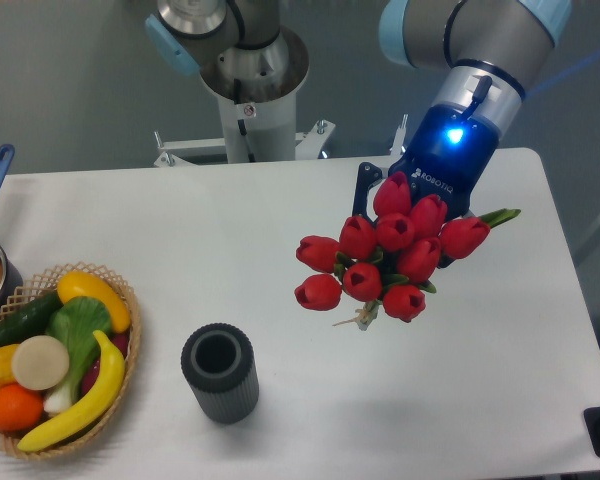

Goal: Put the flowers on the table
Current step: 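Rotate the gripper holding the red tulips so the blooms hang downward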

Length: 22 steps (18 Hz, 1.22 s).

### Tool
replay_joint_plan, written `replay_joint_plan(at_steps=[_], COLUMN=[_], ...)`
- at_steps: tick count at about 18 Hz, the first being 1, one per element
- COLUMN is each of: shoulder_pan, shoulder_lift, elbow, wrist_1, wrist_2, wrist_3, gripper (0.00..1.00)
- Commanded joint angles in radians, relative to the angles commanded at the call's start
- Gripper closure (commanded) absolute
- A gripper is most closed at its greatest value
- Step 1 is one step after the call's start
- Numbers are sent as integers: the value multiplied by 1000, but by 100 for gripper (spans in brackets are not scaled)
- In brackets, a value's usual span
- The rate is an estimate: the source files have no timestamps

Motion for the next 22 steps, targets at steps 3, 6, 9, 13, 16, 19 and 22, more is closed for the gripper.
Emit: replay_joint_plan(at_steps=[3, 6, 9, 13, 16, 19, 22], shoulder_pan=[0, -3, -3, -14, -14, -23, -49], shoulder_lift=[12, 34, 73, 123, 146, 152, 147], elbow=[2, 2, 0, -3, -3, -6, -50], wrist_1=[-2, -3, -9, -35, -89, -115, -129], wrist_2=[61, 112, 141, 355, 423, 553, 691], wrist_3=[-2, -32, -41, -43, -45, -45, -34], gripper=[53, 53, 53, 53, 53, 53, 55])
